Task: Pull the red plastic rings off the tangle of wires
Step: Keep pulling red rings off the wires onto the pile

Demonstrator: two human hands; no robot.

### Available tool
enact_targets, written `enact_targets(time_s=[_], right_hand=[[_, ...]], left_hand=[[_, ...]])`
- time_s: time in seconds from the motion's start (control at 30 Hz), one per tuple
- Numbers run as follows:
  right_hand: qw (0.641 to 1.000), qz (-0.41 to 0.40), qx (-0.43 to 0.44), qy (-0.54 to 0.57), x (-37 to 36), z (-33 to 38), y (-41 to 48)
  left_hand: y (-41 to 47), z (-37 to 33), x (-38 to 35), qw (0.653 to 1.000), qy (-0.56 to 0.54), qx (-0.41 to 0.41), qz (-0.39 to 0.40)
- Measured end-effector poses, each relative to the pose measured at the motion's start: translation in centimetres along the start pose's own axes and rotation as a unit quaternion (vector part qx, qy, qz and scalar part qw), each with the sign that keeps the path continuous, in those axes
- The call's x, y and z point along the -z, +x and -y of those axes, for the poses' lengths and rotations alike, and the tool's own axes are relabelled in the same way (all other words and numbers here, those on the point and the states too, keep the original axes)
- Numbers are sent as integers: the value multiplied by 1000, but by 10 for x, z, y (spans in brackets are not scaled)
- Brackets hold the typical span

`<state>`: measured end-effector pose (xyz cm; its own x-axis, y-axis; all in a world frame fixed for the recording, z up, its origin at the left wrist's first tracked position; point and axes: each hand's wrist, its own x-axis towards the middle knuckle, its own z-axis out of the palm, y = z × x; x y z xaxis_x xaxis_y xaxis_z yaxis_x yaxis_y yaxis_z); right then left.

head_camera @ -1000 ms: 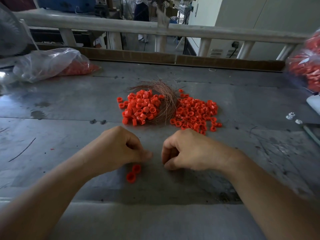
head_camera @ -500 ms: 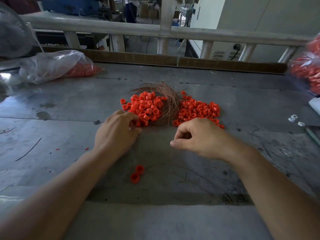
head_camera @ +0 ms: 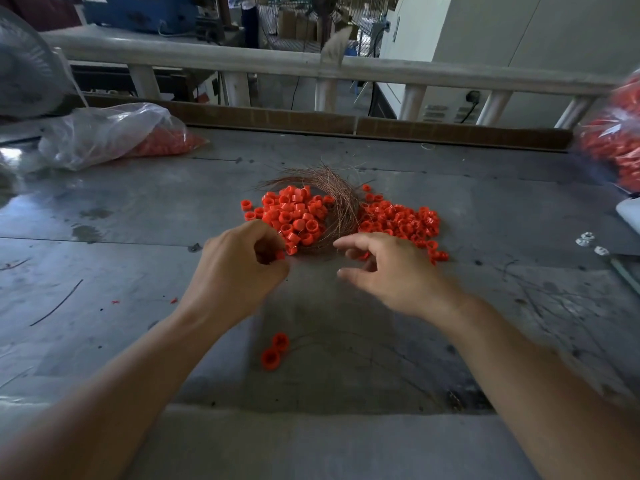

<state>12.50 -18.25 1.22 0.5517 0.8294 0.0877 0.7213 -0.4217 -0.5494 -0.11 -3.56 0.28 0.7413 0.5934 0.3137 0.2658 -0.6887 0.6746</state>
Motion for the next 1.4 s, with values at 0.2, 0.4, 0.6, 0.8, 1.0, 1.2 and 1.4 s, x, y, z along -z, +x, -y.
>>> enact_targets(time_s=[0.2, 0.4, 0.6, 0.8, 1.0, 1.2, 1.4], right_hand=[[999, 32, 5, -1, -8, 1, 1], [1000, 0, -3, 21, -4, 5, 0], [973, -156, 62, 158, 10, 25, -13], [965, -118, 133, 192, 15, 38, -24], [945, -91, 161, 270, 12, 41, -24], [958, -104, 187, 189, 13, 36, -21], [954, -118, 202, 186, 8, 35, -21]], left_hand=[[-6, -7, 1, 999, -3, -33, 14], [-7, -7, 1, 998, -39, -48, 21], [-12, -15, 6, 985, -40, -161, 39], [-17, -19, 7, 957, -35, -277, 80], [-18, -20, 8, 958, -28, -279, 55], [-21, -22, 8, 960, -43, -272, 55], [-22, -21, 9, 960, -33, -271, 67]])
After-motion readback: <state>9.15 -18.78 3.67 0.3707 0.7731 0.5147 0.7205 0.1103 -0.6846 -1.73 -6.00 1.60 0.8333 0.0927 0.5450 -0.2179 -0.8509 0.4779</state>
